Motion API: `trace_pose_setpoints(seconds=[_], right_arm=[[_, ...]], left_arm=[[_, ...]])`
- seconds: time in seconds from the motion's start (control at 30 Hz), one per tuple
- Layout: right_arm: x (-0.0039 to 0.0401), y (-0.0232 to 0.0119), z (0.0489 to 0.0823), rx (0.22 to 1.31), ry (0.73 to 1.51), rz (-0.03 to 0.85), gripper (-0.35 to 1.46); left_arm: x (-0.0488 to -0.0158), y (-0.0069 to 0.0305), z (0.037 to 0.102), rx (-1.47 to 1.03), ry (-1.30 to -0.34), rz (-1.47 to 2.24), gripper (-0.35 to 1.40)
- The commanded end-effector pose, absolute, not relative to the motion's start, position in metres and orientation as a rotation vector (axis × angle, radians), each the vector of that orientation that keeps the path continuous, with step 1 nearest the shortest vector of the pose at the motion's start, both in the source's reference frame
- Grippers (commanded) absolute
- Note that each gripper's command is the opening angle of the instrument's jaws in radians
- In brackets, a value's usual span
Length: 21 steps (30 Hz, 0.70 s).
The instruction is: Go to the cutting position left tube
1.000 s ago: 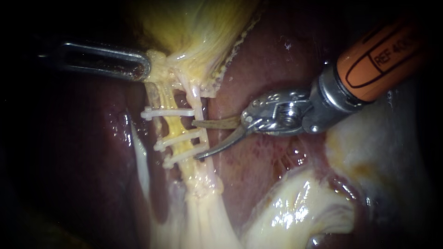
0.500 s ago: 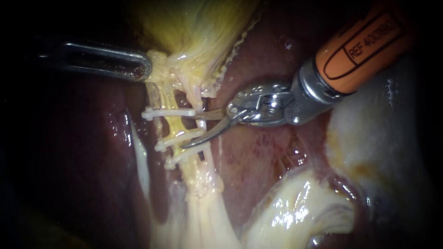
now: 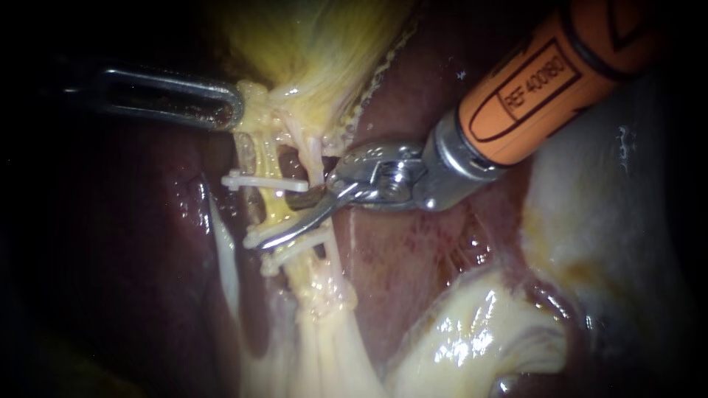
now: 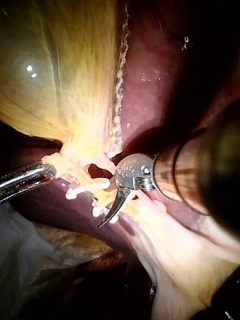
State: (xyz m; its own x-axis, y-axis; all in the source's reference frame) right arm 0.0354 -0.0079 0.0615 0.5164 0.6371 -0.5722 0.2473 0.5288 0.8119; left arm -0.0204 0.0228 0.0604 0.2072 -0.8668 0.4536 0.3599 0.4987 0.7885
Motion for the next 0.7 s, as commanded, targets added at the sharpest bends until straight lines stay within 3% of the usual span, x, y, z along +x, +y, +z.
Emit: trace_pose_setpoints(seconds=[0.03, 0.43, 0.7], right_arm=[[0.0357, -0.0082, 0.0618, 1.038, 1.055, 0.295, 1.26], [0.0388, -0.0086, 0.0627, 1.132, 1.269, 0.490, 1.26], [0.0391, -0.0091, 0.0610, 1.170, 1.316, 0.497, 1.24]], left_arm=[[-0.0204, 0.0228, 0.0604, 0.597, -1.031, -0.928, -0.35], [-0.0205, 0.0229, 0.0604, 0.597, -1.031, -0.929, -0.35], [-0.0204, 0.0229, 0.0604, 0.597, -1.031, -0.928, -0.35]])
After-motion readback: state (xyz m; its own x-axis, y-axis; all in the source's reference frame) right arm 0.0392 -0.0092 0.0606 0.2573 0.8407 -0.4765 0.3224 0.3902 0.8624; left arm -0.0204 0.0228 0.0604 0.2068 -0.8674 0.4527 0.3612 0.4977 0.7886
